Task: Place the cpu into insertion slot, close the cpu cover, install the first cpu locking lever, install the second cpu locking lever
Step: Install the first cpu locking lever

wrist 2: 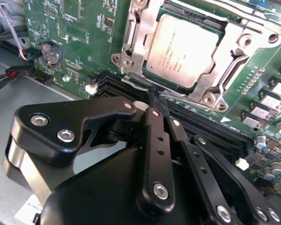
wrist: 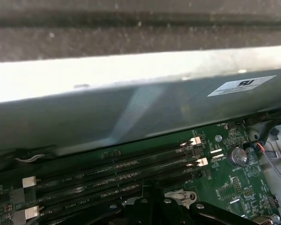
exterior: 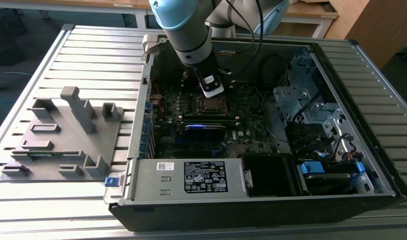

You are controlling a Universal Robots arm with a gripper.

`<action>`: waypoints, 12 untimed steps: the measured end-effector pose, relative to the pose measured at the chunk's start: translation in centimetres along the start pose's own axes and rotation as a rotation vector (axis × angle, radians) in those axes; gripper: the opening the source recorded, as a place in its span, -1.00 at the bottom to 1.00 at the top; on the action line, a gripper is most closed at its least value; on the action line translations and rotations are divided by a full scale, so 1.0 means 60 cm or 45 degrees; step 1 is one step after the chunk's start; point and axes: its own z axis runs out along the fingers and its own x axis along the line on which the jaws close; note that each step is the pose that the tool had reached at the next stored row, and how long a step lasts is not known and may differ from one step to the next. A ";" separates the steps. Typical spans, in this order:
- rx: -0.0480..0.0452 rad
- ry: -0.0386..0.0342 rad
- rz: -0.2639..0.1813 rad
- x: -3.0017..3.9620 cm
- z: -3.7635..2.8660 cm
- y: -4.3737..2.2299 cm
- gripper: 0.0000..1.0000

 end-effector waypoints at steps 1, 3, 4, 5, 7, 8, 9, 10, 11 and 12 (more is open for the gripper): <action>0.001 -0.0001 0.001 0.000 0.000 0.000 -0.80; 0.001 -0.0006 0.002 0.000 0.001 0.000 -0.80; 0.002 -0.0008 0.003 0.000 0.001 0.000 -0.80; 0.002 -0.0013 0.004 -0.001 0.001 0.000 -0.80; 0.003 -0.0023 0.006 -0.001 0.001 0.001 -0.80; 0.004 -0.0029 0.008 -0.001 0.001 0.001 -0.80; 0.004 -0.0036 0.009 -0.002 0.002 0.001 -0.80; 0.005 -0.0042 0.011 -0.002 0.002 0.001 -0.80; 0.006 -0.0047 0.013 -0.003 0.002 0.001 -0.80; 0.006 -0.0054 0.014 -0.003 0.003 0.001 -0.80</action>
